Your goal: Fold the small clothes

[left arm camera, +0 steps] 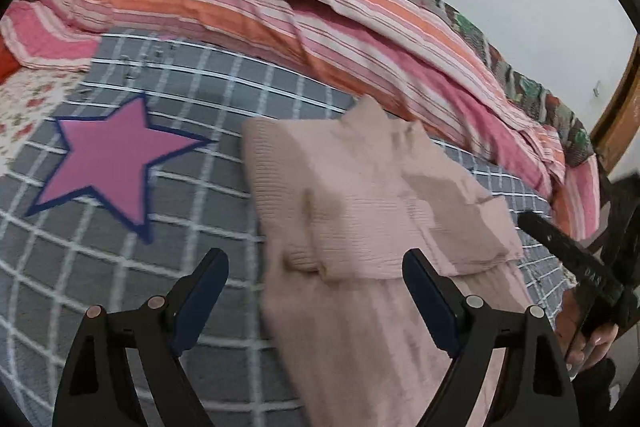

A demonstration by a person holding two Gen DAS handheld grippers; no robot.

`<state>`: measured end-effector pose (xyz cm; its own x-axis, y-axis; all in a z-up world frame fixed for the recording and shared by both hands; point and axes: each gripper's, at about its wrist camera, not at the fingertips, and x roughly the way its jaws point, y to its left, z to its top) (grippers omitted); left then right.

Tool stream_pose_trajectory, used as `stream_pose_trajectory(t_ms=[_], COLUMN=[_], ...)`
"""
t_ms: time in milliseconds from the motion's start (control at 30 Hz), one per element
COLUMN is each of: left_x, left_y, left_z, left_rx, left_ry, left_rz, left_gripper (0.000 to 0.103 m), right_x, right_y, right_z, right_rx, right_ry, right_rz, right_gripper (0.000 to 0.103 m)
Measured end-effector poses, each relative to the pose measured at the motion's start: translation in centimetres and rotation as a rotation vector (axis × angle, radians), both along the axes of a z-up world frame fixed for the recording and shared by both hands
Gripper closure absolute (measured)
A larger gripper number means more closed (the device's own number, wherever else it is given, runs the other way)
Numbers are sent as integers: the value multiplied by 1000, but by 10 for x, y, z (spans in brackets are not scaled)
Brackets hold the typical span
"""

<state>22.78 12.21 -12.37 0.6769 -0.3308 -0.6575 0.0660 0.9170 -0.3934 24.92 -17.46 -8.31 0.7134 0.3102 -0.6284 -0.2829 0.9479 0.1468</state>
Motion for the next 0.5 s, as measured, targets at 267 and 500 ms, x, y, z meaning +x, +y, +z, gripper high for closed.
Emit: stream_pose_trajectory(t_ms=[267, 500], left_x=[30, 54], left_y=[-27, -35], left_z=[-18, -26], left_rx=[7, 87], left_ry=[47, 76], left_rz=[-13, 0], left_gripper=[34, 48], right_x=[-30, -34], right_y=[-97, -114], right_z=[-24, -46], right_rx=[-34, -24], right_ry=[37, 47], right_rz=[-216, -250], right_gripper=[41, 41])
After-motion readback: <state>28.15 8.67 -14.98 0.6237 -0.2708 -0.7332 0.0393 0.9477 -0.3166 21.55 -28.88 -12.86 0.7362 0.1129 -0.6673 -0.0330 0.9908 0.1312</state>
